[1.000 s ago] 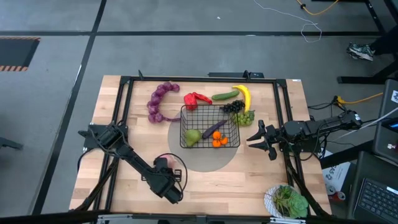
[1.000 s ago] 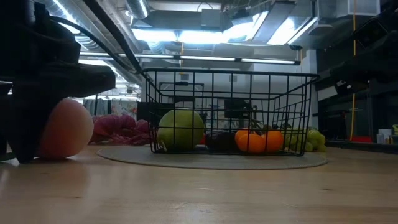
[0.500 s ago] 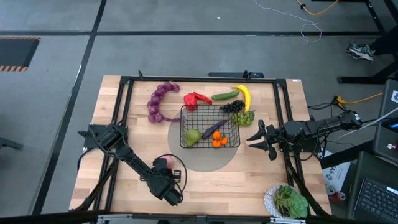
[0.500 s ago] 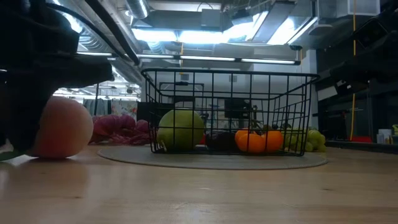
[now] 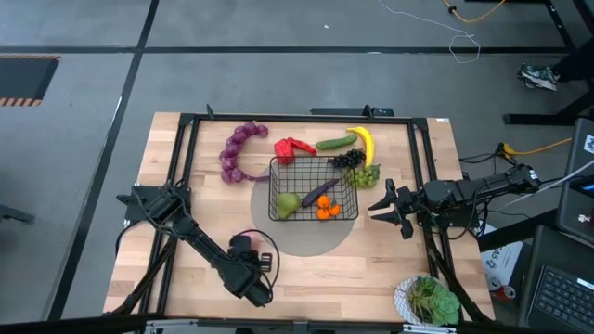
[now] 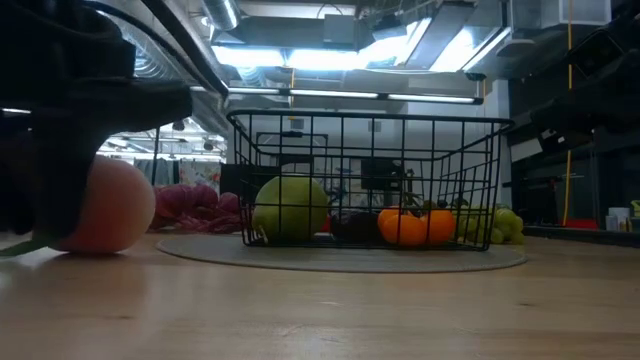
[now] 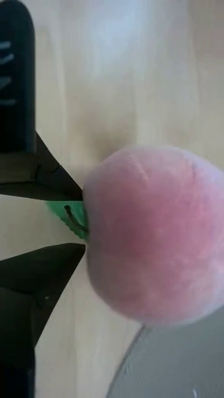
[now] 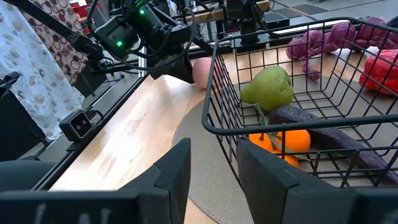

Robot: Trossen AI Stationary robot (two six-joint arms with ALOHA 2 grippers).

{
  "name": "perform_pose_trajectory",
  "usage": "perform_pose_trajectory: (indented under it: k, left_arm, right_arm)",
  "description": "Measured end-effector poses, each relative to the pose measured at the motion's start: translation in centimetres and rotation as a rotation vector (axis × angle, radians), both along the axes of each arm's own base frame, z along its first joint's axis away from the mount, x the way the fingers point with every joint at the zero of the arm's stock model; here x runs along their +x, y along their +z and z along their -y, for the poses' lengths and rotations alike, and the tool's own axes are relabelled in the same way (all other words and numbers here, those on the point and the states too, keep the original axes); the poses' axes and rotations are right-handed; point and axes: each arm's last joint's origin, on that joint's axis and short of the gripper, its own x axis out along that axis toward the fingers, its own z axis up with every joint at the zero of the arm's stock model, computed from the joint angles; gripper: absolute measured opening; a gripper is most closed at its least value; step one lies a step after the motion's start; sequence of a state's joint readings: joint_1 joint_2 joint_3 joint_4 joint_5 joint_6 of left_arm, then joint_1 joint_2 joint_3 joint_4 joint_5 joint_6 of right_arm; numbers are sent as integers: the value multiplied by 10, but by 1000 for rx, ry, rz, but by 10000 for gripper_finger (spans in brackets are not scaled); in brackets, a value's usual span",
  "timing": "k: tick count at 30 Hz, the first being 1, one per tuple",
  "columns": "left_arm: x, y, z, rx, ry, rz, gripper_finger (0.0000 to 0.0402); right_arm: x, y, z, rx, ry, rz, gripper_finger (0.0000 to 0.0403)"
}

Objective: Build produce basket
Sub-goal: Put the apricot into the wire basket

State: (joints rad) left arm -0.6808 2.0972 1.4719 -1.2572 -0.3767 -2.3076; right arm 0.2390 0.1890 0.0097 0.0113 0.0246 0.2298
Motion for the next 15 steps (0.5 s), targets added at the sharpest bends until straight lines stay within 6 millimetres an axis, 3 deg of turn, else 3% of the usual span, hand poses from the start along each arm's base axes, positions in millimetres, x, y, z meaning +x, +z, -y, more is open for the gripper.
perform_pose_trajectory:
  k: [7, 15]
  left_arm:
    - [0, 1, 0, 4, -15, 1, 110]
    - [0, 1, 0, 2, -15, 3, 70]
  right_arm:
    - [0, 0, 0, 0, 0, 0, 130]
    - [0, 0, 0, -2, 0, 0, 130]
